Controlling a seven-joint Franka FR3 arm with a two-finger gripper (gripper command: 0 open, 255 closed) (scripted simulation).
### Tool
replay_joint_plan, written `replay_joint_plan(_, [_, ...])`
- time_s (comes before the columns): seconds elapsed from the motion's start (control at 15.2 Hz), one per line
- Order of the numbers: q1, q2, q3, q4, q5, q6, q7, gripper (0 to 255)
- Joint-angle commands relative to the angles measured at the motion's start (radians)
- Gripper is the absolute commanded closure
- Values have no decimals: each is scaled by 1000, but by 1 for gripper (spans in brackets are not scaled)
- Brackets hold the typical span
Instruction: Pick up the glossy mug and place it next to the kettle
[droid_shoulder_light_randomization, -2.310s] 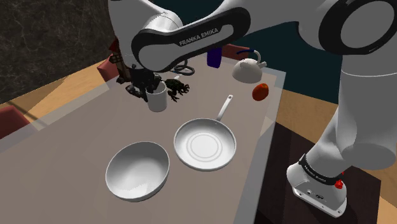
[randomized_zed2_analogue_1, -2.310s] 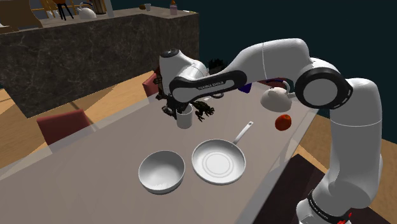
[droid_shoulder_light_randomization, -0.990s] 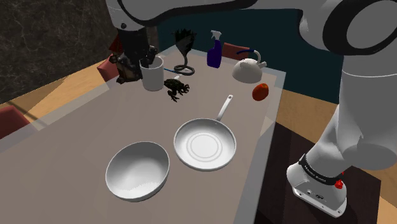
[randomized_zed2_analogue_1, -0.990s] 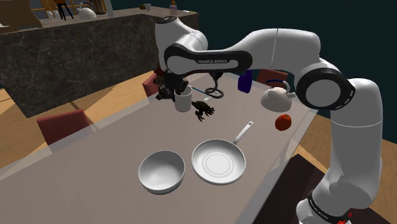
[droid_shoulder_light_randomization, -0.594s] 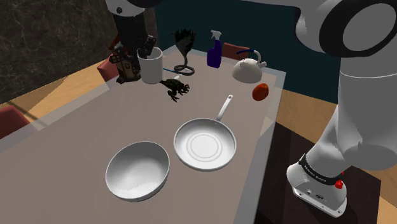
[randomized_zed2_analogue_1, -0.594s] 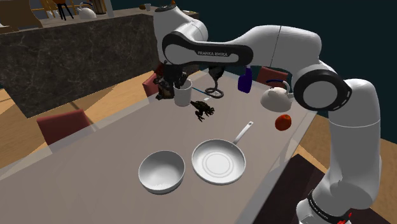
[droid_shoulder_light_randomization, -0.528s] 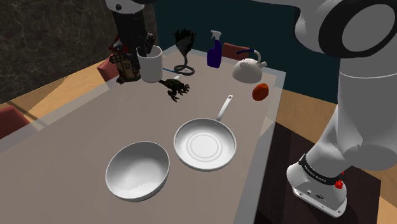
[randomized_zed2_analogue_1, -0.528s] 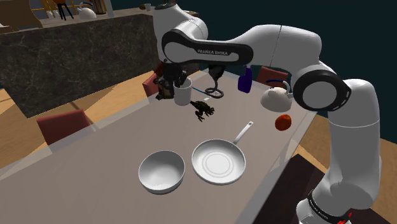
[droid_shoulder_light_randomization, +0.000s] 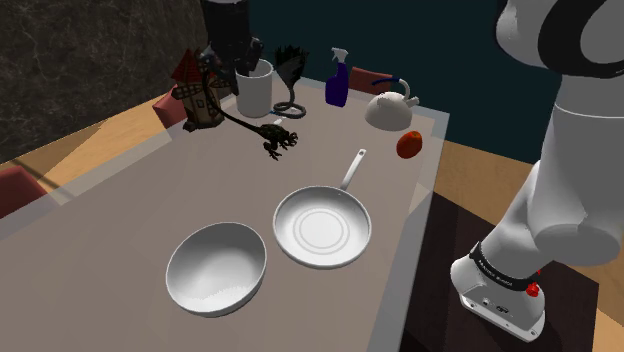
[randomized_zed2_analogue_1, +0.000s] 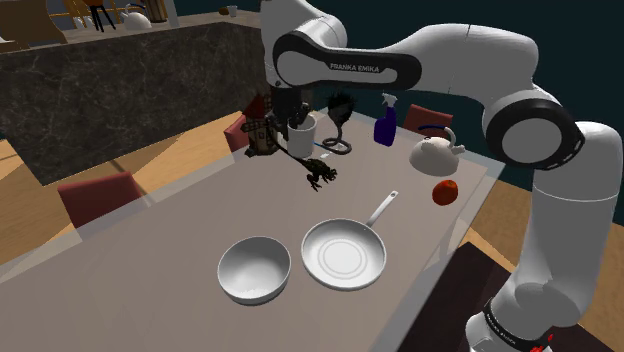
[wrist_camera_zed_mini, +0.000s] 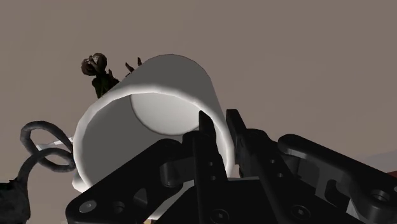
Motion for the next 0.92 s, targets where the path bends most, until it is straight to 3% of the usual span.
replay_joint_plan(0.0, [-44,-77,-4,-105,32,38,-31,255])
replay_joint_plan(0.4, [-149,-296,-49,-381,126,129,-161,255])
replay_joint_plan(0.86, [-221,-495,-139,-607,198,183,-331,255])
